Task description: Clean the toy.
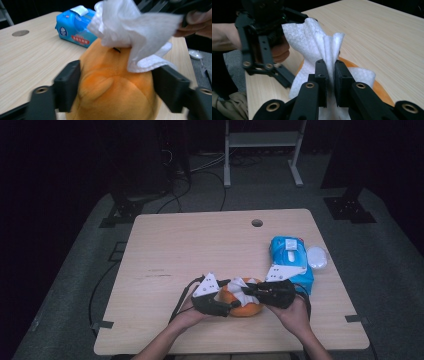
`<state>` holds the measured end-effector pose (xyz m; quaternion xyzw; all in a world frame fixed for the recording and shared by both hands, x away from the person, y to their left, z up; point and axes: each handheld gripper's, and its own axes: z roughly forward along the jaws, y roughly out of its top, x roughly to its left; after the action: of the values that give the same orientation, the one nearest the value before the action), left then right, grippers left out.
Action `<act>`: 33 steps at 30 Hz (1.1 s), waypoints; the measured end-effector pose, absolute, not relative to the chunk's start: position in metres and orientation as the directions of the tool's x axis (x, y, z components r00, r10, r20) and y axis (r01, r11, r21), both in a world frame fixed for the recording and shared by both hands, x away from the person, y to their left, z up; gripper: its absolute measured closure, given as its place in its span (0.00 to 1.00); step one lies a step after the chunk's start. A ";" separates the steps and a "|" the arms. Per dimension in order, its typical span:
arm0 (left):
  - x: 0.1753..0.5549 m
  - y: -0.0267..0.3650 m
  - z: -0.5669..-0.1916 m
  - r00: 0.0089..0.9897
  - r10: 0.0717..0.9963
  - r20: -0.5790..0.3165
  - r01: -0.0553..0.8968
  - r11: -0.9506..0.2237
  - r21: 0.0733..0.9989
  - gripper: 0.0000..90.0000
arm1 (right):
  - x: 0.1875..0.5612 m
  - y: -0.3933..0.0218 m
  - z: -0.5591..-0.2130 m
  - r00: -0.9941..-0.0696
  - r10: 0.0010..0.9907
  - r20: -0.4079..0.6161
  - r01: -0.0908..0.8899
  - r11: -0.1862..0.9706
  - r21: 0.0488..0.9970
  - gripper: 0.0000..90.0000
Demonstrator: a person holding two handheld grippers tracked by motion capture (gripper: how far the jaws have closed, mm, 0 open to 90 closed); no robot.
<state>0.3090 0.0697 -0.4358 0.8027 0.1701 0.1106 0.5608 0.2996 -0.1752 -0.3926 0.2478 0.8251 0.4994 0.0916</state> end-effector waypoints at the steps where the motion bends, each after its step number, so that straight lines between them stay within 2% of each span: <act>1: 0.310 0.070 -0.437 0.916 0.401 -0.011 0.147 -0.311 0.939 0.19 | 0.301 -0.177 -0.393 -0.858 0.504 0.094 0.318 0.378 0.870 0.90; 3: 0.313 0.070 -0.441 0.913 0.407 -0.023 0.157 -0.300 0.941 0.12 | 0.302 -0.182 -0.394 -0.850 0.518 0.097 0.325 0.371 0.870 0.90; 5: 0.314 0.070 -0.444 0.916 0.401 -0.034 0.165 -0.297 0.941 0.12 | 0.304 -0.188 -0.395 -0.842 0.529 0.104 0.334 0.361 0.871 0.90; 10: 0.309 0.068 -0.444 0.939 0.344 -0.007 0.128 -0.329 0.936 0.21 | 0.306 -0.197 -0.396 -0.832 0.543 0.112 0.347 0.353 0.869 0.90; 13: 0.309 0.069 -0.442 0.945 0.326 -0.006 0.117 -0.321 0.940 0.24 | 0.309 -0.206 -0.397 -0.817 0.563 0.125 0.365 0.337 0.868 0.90; 15: 0.309 0.069 -0.443 0.943 0.332 -0.006 0.117 -0.315 0.942 0.21 | 0.310 -0.209 -0.397 -0.813 0.567 0.133 0.372 0.330 0.868 0.90; 18: 0.313 0.068 -0.448 0.927 0.374 -0.018 0.147 -0.318 0.937 0.11 | 0.312 -0.219 -0.399 -0.797 0.586 0.149 0.392 0.312 0.865 0.90; 23: 0.319 0.064 -0.460 0.929 0.362 -0.071 0.191 -0.307 0.932 0.10 | 0.312 -0.221 -0.401 -0.794 0.587 0.158 0.400 0.308 0.863 0.90; 24: 0.319 0.064 -0.460 0.929 0.362 -0.071 0.191 -0.307 0.932 0.15 | 0.312 -0.221 -0.401 -0.794 0.587 0.159 0.400 0.308 0.863 0.90; 25: 0.318 0.064 -0.461 0.934 0.351 -0.073 0.188 -0.307 0.933 0.15 | 0.312 -0.221 -0.401 -0.794 0.587 0.159 0.400 0.308 0.863 0.90; 26: 0.316 0.064 -0.457 0.932 0.358 -0.060 0.184 -0.323 0.928 0.27 | 0.311 -0.221 -0.400 -0.792 0.590 0.156 0.399 0.307 0.864 0.90; 29: 0.311 0.065 -0.444 0.932 0.362 -0.019 0.155 -0.349 0.924 0.43 | 0.309 -0.221 -0.397 -0.790 0.593 0.156 0.392 0.294 0.871 0.90; 33: 0.306 0.073 -0.423 0.935 0.353 0.022 0.115 -0.363 0.925 0.47 | 0.307 -0.221 -0.394 -0.794 0.578 0.187 0.395 0.258 0.882 0.90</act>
<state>0.3059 0.0727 -0.4234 0.8183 0.1430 0.1088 0.5460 0.3075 -0.2205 -0.3945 0.3085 0.7883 0.5252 0.0871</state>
